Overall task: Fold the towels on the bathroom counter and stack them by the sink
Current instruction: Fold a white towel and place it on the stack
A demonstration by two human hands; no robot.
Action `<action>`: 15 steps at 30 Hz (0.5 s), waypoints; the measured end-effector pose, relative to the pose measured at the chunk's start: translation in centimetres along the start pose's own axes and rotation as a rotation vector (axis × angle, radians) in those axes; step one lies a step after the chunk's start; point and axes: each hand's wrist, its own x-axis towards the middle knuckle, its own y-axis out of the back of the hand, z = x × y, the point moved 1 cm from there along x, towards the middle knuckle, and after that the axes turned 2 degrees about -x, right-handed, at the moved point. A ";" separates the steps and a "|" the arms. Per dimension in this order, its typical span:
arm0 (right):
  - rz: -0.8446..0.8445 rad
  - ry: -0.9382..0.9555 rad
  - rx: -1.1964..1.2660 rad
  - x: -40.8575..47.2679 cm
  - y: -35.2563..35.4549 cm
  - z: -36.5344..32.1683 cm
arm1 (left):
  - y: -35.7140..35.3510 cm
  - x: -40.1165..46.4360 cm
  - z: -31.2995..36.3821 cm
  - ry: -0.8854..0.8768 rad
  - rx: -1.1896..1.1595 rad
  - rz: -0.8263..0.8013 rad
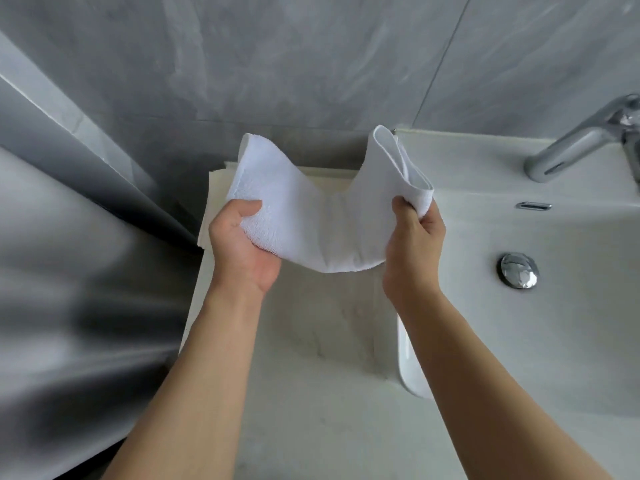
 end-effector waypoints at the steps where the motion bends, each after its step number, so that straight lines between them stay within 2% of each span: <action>1: 0.007 0.025 0.015 -0.5 1.1 -0.5 | -0.6 -0.8 -0.5 0.009 -0.012 -0.029; 4: 0.075 0.077 0.090 -2.0 5.1 -1.6 | -2.6 -3.1 -2.5 0.059 -0.018 -0.107; 10: 0.244 0.018 0.168 -3.4 14.7 -3.2 | -7.6 -8.8 -9.0 0.159 0.008 -0.210; 15: 0.267 -0.005 0.240 -3.3 24.2 -4.4 | -12.5 -13.4 -15.5 0.165 0.018 -0.242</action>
